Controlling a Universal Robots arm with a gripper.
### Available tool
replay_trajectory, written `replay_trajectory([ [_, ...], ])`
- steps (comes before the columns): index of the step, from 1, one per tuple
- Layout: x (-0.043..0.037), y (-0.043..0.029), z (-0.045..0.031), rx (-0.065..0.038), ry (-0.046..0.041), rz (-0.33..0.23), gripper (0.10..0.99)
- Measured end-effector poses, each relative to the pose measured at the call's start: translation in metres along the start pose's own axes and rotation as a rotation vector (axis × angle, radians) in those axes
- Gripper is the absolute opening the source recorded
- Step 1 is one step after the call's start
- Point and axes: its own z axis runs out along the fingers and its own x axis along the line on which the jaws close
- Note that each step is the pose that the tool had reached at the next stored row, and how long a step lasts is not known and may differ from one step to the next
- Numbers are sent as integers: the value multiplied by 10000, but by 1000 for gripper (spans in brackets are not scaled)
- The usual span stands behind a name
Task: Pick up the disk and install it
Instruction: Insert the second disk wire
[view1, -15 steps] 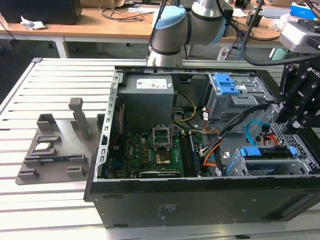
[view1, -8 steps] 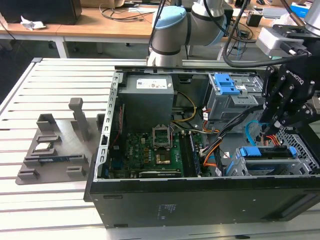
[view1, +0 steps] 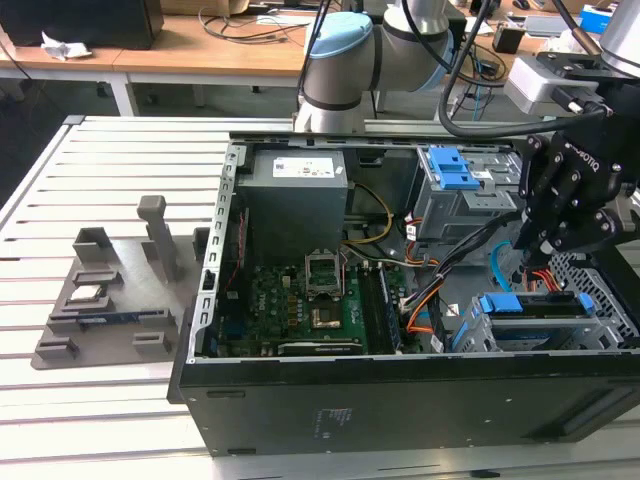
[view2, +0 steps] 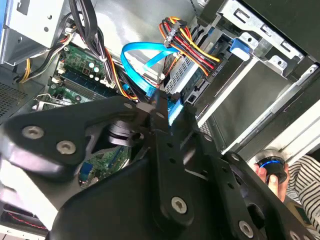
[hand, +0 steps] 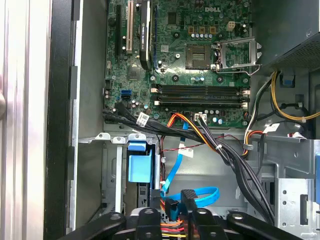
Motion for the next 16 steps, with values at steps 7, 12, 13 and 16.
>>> replay_trajectory([
  [7,96,-1,6,0,3,-3,161],
  [12,237,-39,66,0,4,-1,161],
  [13,236,-58,79,0,9,-2,161],
  [16,231,-97,195,1,11,-2,161],
])
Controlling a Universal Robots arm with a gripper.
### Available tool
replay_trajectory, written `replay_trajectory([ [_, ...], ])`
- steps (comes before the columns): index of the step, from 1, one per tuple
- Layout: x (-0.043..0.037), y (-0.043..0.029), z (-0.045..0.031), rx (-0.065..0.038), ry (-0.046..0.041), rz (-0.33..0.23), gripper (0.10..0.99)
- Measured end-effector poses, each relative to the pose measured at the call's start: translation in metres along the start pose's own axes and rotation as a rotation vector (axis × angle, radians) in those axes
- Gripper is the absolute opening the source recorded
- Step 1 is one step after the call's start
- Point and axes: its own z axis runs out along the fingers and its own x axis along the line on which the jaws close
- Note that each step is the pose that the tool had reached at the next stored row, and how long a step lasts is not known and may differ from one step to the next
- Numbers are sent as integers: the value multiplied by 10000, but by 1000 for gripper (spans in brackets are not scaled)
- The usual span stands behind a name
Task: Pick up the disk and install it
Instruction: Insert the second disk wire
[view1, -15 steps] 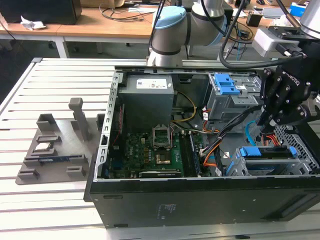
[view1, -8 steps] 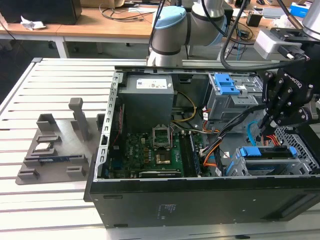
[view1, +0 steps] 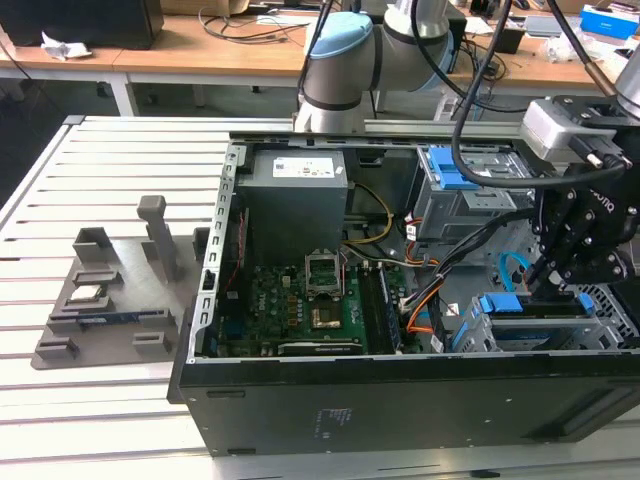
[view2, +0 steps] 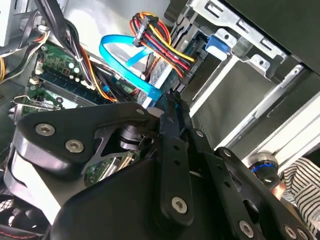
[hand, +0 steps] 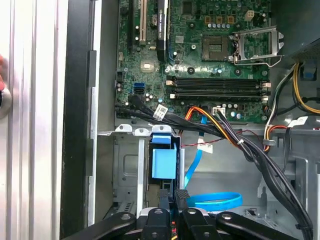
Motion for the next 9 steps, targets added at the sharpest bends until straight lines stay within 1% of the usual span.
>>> replay_trajectory([
  [5,-2,-43,39,0,1,0,161],
  [9,-3,-64,64,-1,2,1,161],
])
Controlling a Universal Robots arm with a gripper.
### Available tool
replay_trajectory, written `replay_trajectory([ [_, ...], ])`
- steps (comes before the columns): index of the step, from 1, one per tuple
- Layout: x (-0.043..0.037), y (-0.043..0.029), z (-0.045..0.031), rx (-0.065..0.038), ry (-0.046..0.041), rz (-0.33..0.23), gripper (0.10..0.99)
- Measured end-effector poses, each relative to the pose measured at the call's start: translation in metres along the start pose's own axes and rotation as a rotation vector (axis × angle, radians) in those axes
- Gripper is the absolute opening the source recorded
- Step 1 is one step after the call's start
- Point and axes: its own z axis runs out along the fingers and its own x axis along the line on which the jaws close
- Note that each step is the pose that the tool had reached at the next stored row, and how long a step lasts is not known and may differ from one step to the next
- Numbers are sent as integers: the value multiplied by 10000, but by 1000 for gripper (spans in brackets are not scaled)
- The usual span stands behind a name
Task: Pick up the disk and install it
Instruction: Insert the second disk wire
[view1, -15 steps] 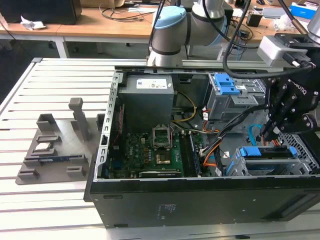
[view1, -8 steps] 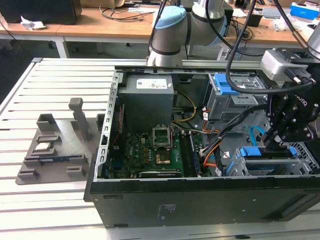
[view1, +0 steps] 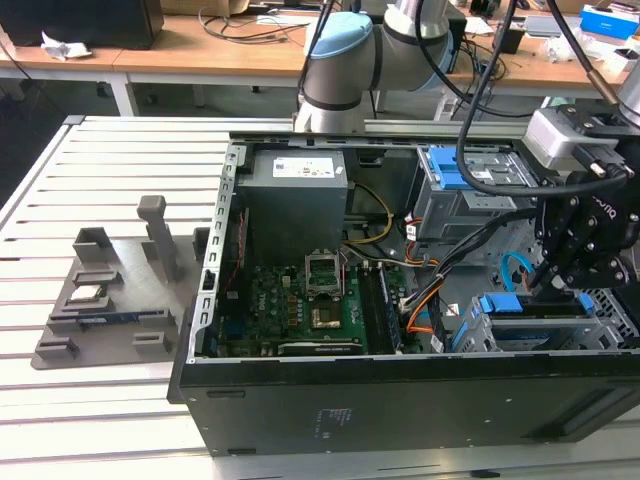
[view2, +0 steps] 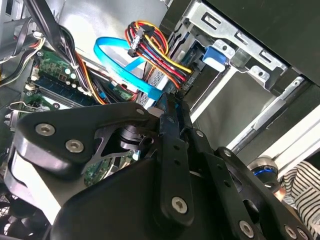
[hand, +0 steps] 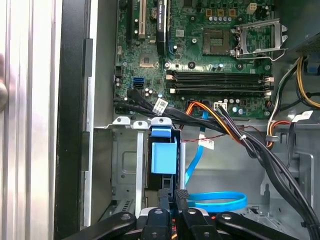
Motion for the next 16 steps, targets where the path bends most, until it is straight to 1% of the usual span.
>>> replay_trajectory([
  [5,-3,-5,55,1,3,0,161],
  [11,-2,-6,59,0,-3,-1,173],
  [12,-2,-5,57,1,-3,-1,235],
  [13,-1,-5,36,0,-9,-1,235],
  [14,-5,-2,-21,0,-4,-1,235],
  [16,-31,2,-93,0,-2,-4,235],
])
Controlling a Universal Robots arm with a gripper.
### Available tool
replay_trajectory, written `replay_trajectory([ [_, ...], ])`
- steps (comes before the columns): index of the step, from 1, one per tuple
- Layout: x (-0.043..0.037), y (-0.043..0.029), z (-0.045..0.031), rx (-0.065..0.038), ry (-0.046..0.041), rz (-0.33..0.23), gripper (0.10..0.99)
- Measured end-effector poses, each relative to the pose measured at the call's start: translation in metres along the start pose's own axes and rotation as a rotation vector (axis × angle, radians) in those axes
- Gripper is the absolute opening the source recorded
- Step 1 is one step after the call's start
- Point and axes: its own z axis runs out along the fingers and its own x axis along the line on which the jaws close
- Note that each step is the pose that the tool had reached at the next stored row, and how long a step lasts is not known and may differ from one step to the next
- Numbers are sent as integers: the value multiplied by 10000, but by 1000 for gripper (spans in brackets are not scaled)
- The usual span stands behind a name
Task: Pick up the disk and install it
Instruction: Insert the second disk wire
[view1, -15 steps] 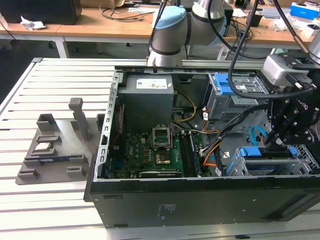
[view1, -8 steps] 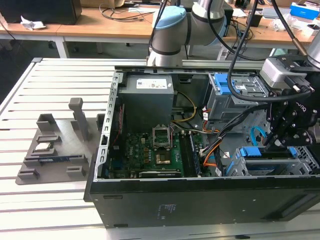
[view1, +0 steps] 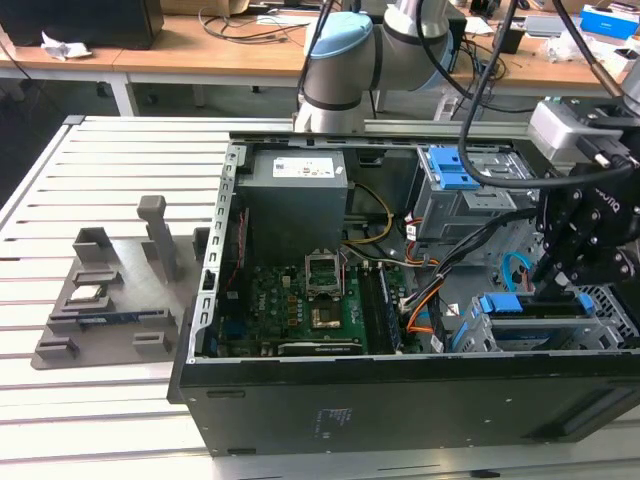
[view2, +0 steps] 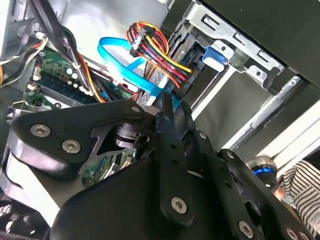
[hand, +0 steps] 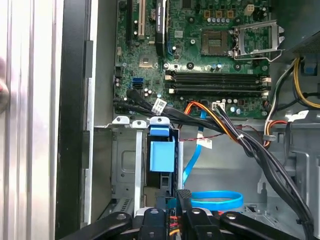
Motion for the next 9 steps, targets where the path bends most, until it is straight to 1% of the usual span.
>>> replay_trajectory([
  [2,-26,3,-76,1,6,-3,220],
  [4,-38,8,-187,1,10,-4,106],
  [7,-33,15,-332,0,12,-4,106],
  [9,-29,20,-448,1,10,-4,106],
])
